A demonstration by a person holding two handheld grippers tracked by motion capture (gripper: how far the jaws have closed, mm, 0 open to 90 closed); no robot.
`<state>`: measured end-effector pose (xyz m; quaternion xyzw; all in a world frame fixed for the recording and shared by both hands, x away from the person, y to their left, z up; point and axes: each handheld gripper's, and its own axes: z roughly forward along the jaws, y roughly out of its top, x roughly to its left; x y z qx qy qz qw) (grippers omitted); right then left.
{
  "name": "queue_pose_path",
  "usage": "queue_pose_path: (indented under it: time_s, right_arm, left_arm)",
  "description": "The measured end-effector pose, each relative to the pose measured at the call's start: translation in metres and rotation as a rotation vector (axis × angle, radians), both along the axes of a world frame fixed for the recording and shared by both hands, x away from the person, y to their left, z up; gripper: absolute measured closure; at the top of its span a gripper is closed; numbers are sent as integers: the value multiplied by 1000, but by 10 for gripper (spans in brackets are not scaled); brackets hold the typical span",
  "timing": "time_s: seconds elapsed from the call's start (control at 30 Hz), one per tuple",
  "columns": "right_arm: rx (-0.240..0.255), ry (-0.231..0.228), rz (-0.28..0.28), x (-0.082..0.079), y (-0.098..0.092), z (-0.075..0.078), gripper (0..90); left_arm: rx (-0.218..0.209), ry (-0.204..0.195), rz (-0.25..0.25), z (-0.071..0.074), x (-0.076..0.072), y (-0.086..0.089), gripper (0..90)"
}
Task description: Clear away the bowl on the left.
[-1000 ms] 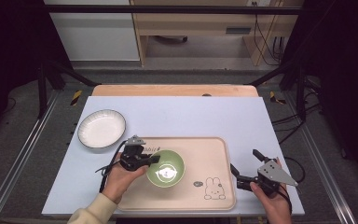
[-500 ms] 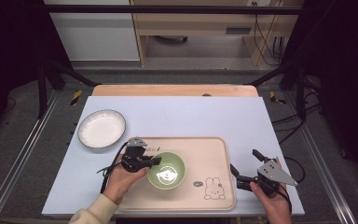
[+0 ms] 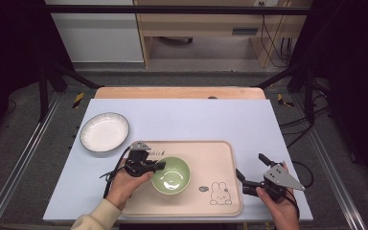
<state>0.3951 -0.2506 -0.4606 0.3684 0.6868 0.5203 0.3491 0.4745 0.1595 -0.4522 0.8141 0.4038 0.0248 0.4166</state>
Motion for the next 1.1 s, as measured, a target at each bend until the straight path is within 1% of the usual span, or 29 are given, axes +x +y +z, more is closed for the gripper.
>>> queue_pose_path:
  time_s: [0.3,0.37,0.43,0.5,0.63,0.8,0.83,0.87,0.9,1.0,1.03,1.07,1.1]
  right_arm:
    - [0,3,3,0,1,0,51]
    - [1,2,3,0,1,0,51]
    - [2,3,6,0,1,0,51]
    - [5,4,8,0,1,0,51]
    - [-3,3,7,0,1,-1,48]
    - [-1,2,8,0,1,0,48]
    - [-1,2,9,0,1,0,48]
    - [-1,2,9,0,1,0,48]
    - [-1,3,11,0,1,0,49]
    - [-1,3,11,0,1,0,49]
    - [-2,4,11,1,1,-1,48]
    - [-2,5,11,1,2,-1,49]
    - [-4,5,12,1,2,-1,49]
  left_arm:
    - [2,7,12,-1,1,-1,829]
    - [12,6,6,-1,1,0,829]
    - [9,11,5,-1,2,-1,829]
    - [14,9,3,-1,2,-1,830]
    - [12,10,5,-1,2,-2,830]
    - [10,11,4,-2,2,-2,829]
    - [-1,1,-6,-3,4,-2,828]
    - [-1,1,-6,-3,4,-2,828]
    - [10,9,1,-2,3,-2,828]
    - [20,-4,-3,-2,2,-2,829]
    - [11,-20,-16,-3,3,-2,829]
    - [12,-24,-17,-3,3,-2,829]
    - [21,-13,-3,-2,1,-2,829]
